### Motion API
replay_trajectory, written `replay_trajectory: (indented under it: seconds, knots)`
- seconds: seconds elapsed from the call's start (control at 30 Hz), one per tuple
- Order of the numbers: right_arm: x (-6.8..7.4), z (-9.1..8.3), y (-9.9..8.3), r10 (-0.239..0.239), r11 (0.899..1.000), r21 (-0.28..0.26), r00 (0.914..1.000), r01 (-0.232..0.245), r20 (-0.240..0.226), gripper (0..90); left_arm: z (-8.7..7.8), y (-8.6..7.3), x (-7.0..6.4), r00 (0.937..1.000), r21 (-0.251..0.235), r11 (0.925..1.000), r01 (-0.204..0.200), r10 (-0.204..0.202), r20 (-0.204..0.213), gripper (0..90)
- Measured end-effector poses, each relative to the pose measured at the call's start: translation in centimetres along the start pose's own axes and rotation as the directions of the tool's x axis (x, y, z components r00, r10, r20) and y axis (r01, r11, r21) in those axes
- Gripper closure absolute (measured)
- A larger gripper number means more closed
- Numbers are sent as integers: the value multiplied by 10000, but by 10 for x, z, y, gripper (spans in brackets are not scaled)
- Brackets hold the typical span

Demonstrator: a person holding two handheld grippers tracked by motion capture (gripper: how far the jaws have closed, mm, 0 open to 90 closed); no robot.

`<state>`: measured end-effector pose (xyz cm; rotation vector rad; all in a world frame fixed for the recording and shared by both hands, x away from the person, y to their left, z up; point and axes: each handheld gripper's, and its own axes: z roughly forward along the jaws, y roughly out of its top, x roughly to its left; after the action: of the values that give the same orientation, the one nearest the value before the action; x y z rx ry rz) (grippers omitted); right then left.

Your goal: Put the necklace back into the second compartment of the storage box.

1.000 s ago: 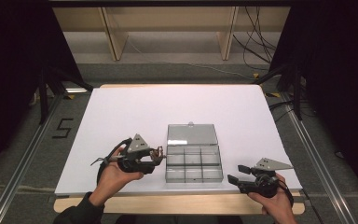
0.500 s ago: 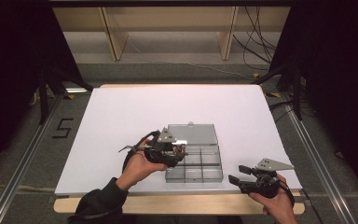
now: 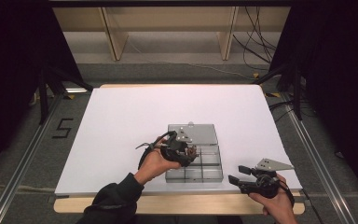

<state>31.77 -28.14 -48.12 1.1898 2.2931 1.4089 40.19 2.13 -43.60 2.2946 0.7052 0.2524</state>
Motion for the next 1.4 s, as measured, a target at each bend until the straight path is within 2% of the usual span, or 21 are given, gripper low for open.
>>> replay_trajectory:
  seconds: [0.13, 0.27, 0.3, 0.33, 0.4, 0.47, 0.5, 0.53, 0.57, 0.6, 0.7, 0.83, 0.87, 0.97, 1.03, 1.1, 1.17, 1.2, 1.27, 1.33, 1.4]
  knots:
    - [0, 0, 0, 13, 10000, 0, 10000, -13, -12, 364, 6, 1, 1, 10000, 146, 9999, -57, 57, -20, 526]
    - [0, 0, 0, 13, 10000, -2, 10000, -13, -10, 365, 13, 0, 2, 10000, 367, 9993, 37, -34, -74, 526]
    - [0, -1, 0, -66, 10000, 42, 9999, 65, 111, 365, 16, -1, 1, 9999, 318, 9994, 102, -99, -85, 526]
    - [0, -1, 0, -49, 9999, 97, 10000, 48, 34, 366, 19, -1, 2, 9998, 505, 9986, -165, 169, -91, 526]
    - [0, -1, 0, -78, 9999, 151, 9999, 76, 83, 366, 21, -1, 1, 10000, 581, 9983, 10, -5, -84, 526]
    - [1, -1, 0, -14, 9999, 118, 10000, 14, 24, 366, 22, -1, 3, 9998, 691, 9975, -146, 152, -90, 526]
    - [1, -1, 0, 12, 9999, 138, 10000, -12, 28, 366, 24, -1, 3, 9999, 626, 9980, -67, 77, -142, 526]
    - [0, -1, 0, -42, 10000, 87, 10000, 42, 34, 366, 26, 0, 3, 9999, 801, 9968, 29, -19, -122, 525]
    - [0, -1, 0, -42, 10000, 87, 10000, 42, 34, 366, 26, 0, 3, 9999, 801, 9968, 29, -19, -122, 525]
    - [0, -1, 0, -91, 9999, 142, 9999, 89, 87, 366, 27, 1, 3, 10000, 1043, 9945, -44, 47, -26, 525]
    - [1, -1, 0, 44, 10000, 69, 10000, -44, -11, 366, 28, 1, 1, 9999, 984, 9951, -39, 55, -156, 524]
    - [0, -1, 0, -53, 9999, 96, 10000, 53, 35, 367, 28, 2, 2, 10000, 1094, 9940, -51, 60, -75, 517]
    - [1, -1, 0, -26, 9999, 115, 10000, 26, 21, 367, 27, 3, 3, 9999, 1249, 9921, -101, 97, 33, 513]
    - [0, 0, 0, -3, 10000, 17, 10000, 3, -11, 367, 25, 3, 4, 10000, 1200, 9927, -84, 88, -31, 509]
    - [0, -1, 0, -62, 9999, 127, 10000, 61, 75, 367, 24, 4, 3, 9998, 900, 9959, 36, -17, -214, 504]
    - [0, -1, 0, -65, 9999, 125, 9999, 64, 92, 367, 20, 6, 3, 9998, 796, 9968, 35, -21, -183, 504]
    - [0, 0, 0, 3, 10000, 14, 10000, -3, 3, 367, 15, 7, 3, 9999, 694, 9976, 65, -54, -159, 496]
    - [0, -2, 1, -124, 9999, -27, 9998, 125, 158, 367, 10, 7, 2, 9999, 425, 9991, 87, -84, -91, 494]
    - [0, -2, 1, -69, 10000, -37, 9999, 69, 130, 366, 7, 6, 0, 9999, 239, 9997, 105, -103, -97, 493]
    - [-1, -3, 1, 40, 10000, 23, 10000, -41, 74, 365, -5, 2, -4, 9998, -54, 9998, 188, -188, -81, 485]
    - [-1, -3, 1, 66, 10000, -25, 10000, -65, 66, 364, -9, 0, -5, 9997, -111, 9997, 206, -208, -115, 478]
